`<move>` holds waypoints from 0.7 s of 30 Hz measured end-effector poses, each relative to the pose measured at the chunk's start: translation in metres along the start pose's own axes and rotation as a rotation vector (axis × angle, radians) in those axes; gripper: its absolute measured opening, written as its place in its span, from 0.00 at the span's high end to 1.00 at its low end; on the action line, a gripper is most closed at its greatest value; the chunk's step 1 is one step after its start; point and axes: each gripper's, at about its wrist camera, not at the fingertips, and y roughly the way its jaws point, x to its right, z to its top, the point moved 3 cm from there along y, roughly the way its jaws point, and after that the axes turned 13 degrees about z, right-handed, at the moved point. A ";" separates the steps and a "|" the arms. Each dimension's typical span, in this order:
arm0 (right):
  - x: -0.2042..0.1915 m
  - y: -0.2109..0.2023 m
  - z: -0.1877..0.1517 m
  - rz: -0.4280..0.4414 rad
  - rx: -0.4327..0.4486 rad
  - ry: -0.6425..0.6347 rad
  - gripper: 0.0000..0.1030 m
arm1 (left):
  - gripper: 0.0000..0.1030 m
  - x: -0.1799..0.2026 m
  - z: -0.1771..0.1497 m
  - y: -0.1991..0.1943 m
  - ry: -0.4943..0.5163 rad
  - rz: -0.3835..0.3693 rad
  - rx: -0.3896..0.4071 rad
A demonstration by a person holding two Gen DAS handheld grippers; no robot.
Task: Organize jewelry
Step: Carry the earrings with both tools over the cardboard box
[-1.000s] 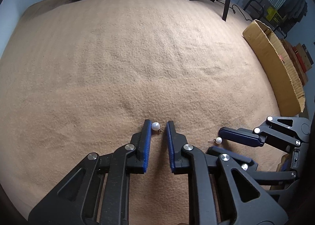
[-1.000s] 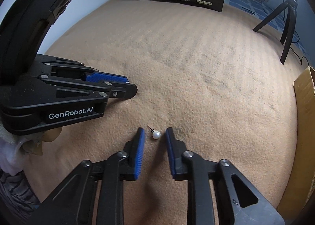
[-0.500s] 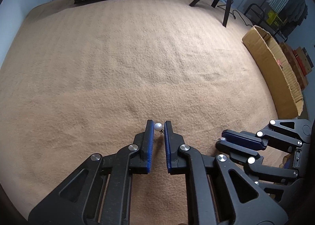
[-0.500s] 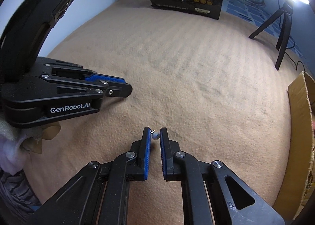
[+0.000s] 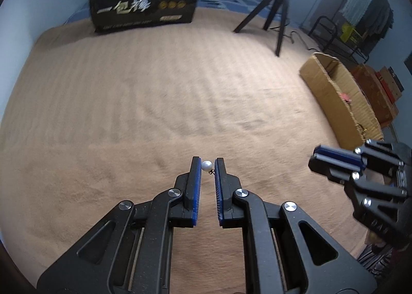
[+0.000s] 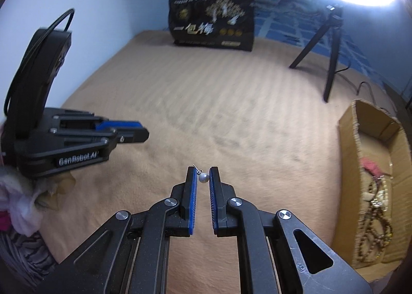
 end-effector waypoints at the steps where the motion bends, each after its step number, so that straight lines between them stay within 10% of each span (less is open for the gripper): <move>1: 0.002 -0.005 0.001 -0.008 0.009 0.002 0.92 | 0.91 0.004 0.001 -0.003 0.009 -0.004 0.008; 21: 0.105 -0.101 0.013 -0.157 0.163 0.169 0.92 | 0.91 0.134 0.041 -0.040 0.130 -0.144 0.138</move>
